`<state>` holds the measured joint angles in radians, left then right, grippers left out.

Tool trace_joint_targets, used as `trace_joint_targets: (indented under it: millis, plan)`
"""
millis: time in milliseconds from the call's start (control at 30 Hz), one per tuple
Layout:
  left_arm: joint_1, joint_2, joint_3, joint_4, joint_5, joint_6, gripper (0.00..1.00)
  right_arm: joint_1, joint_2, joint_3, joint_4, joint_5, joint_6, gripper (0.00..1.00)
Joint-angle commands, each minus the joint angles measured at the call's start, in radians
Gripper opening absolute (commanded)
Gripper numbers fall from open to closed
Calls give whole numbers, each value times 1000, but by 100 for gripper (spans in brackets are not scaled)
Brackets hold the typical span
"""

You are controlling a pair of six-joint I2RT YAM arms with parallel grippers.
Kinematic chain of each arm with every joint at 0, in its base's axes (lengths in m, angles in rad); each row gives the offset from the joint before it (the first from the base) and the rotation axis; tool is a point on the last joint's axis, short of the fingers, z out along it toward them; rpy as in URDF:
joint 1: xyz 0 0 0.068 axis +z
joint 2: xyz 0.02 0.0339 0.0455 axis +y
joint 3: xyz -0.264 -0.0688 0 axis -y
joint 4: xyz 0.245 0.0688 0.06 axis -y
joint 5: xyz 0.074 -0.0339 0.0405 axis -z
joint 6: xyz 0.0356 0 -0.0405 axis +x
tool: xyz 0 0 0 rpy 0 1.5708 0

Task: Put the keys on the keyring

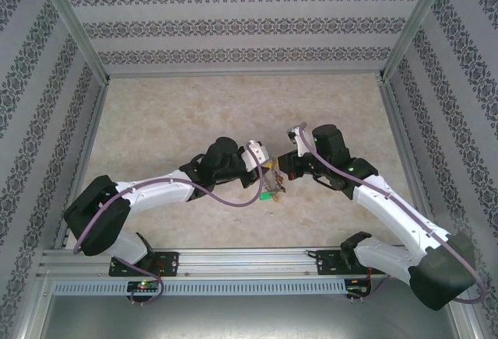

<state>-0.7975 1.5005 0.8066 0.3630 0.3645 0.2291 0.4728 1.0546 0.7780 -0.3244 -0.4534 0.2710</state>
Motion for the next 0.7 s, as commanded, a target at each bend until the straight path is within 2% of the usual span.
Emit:
trace_joint_targets:
  millis: [0,233,367,667]
  plan:
    - [-5,-26,-31,49,-33,-37,0,-14,-22,-2,37,8,31,0]
    - [-4,-20,-27,38,-28,-34,0,-14,-5,38,57,-64,14,0]
    - [-5,-20,-27,33,-28,-33,16,-13,2,50,61,-97,7,0]
    - [-5,-24,-18,20,-19,-21,24,-7,19,66,58,-133,-10,0]
